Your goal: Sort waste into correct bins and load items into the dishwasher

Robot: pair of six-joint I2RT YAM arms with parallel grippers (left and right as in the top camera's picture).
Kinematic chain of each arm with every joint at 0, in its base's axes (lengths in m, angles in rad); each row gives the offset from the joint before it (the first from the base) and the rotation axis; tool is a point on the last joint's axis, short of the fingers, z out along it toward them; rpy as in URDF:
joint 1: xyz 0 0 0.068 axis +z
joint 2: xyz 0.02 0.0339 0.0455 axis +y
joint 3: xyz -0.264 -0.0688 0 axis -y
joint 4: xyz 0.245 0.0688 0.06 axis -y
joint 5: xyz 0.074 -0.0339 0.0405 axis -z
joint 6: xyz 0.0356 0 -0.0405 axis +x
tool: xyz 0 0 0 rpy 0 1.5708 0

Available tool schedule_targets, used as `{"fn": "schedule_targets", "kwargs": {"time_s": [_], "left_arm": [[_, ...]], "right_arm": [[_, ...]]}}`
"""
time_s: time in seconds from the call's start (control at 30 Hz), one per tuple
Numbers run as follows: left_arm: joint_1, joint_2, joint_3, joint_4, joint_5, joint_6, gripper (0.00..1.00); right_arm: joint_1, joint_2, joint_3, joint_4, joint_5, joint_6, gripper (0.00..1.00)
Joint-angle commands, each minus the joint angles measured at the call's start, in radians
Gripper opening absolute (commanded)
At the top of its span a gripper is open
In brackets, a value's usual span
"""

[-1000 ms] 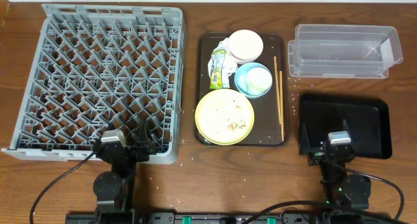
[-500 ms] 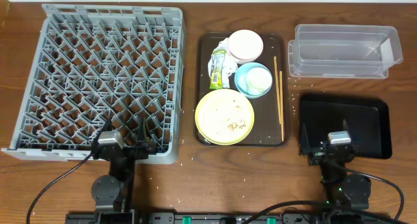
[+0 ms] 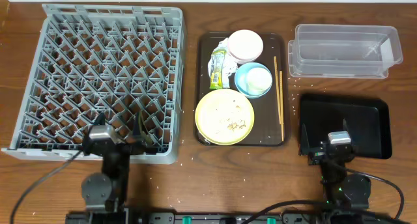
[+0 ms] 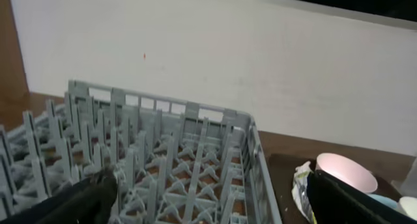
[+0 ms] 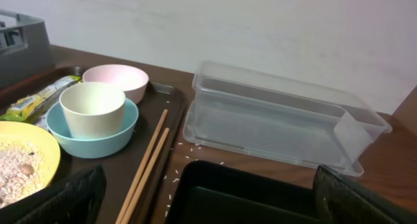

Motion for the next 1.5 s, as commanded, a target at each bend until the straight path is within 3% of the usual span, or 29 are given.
{"fn": "schedule_targets", "kwargs": {"time_s": [0.0, 0.27, 0.57, 0.7, 0.83, 1.37, 1.47], "left_arm": [[-0.003, 0.114, 0.114, 0.006, 0.003, 0.085, 0.94], [-0.003, 0.534, 0.467, -0.1, 0.004, 0.176, 0.94], [-0.003, 1.052, 1.126, -0.542, 0.131, 0.183, 0.94], [-0.003, 1.176, 1.325, -0.656, 0.134, 0.183, 0.94], [-0.001, 1.209, 1.361, -0.651, 0.11, 0.204, 0.94], [0.006, 1.221, 1.36, -0.794, -0.574, 0.224, 0.94], [0.053, 1.221, 1.36, -0.792, -0.597, 0.223, 0.94]], "right_arm": [[-0.013, 0.0, -0.001, -0.005, 0.01, -0.011, 0.99], [-0.013, 0.0, -0.001, -0.005, 0.01, -0.011, 0.99], [-0.013, 0.0, -0.001, -0.005, 0.01, -0.011, 0.99], [-0.013, 0.0, -0.001, -0.005, 0.01, -0.011, 0.99], [-0.013, 0.0, -0.001, -0.005, 0.01, -0.011, 0.99], [-0.013, 0.0, -0.001, -0.005, 0.01, -0.011, 0.99], [-0.013, 0.0, -0.001, -0.005, 0.01, -0.011, 0.99]]}}
